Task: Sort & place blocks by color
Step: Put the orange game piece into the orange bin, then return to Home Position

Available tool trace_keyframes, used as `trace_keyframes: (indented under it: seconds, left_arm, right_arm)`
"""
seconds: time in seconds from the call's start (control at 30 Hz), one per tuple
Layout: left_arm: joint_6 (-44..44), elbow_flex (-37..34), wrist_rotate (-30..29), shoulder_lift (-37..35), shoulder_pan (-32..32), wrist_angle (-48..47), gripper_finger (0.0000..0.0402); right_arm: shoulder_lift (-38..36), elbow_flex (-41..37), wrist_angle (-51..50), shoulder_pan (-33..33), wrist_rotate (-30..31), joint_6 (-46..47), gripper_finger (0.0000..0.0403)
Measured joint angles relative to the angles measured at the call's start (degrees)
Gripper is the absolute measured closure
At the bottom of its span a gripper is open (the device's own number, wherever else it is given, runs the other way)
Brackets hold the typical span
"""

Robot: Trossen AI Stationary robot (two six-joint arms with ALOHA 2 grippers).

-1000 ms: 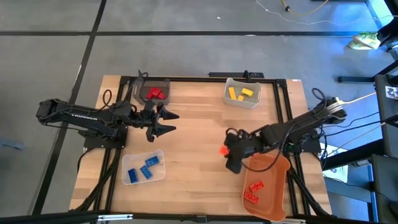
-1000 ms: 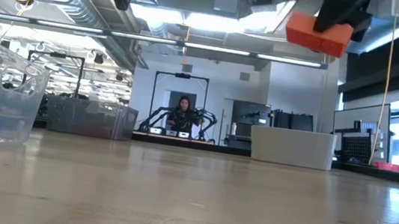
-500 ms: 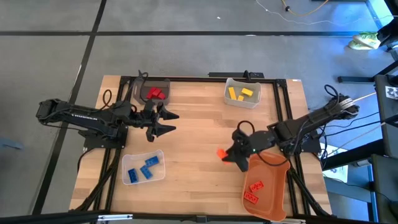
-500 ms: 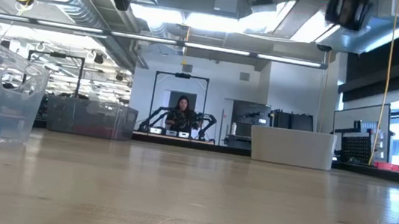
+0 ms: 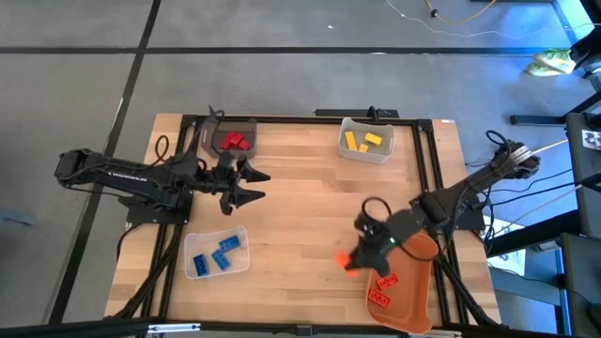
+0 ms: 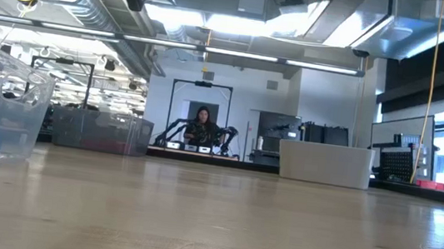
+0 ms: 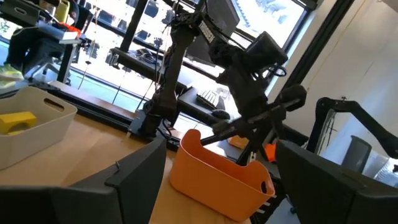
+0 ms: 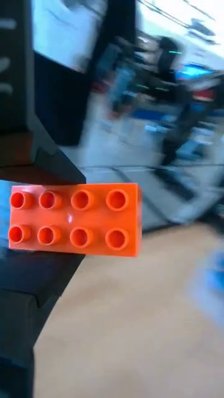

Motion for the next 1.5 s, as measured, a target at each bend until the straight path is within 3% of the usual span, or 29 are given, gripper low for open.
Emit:
trace_keyframes:
  seconds: [0.2, 0.47, 0.7, 0.97, 1.4, 1.5]
  left_arm:
    - [0.4, 0.0, -0.58, 0.0, -0.12, 0.01, 0.0108]
    - [1.45, 0.0, -0.58, 0.0, -0.14, 0.01, 0.0108]
    - [1.49, 0.0, -0.81, 0.01, -0.12, -0.01, 0.0108]
    - [1.53, 0.01, -1.21, 0.0, -0.12, -0.03, 0.0108]
    - [1.49, 0.0, -1.61, 0.02, -0.12, -0.05, 0.0108]
    - [1.5, 0.01, -1.61, 0.02, -0.13, -0.05, 0.0108]
  right_arm:
    - [0.0, 0.01, -7.46, 8.35, -6.24, 15.41, 0.0263]
    - [1.18, 0.01, -29.08, 20.46, -1.25, 33.3, 0.0263]
    - [4.99, 0.01, -45.18, 22.01, 3.6, 43.61, 0.0263]
    - [10.22, 0.01, -47.23, 21.76, 6.03, 44.82, 0.0198]
    - [10.29, 0.74, -43.43, 21.76, 2.99, 41.12, 0.0189]
    - [8.23, 4.01, -43.17, 21.8, 6.96, 36.37, 0.0188]
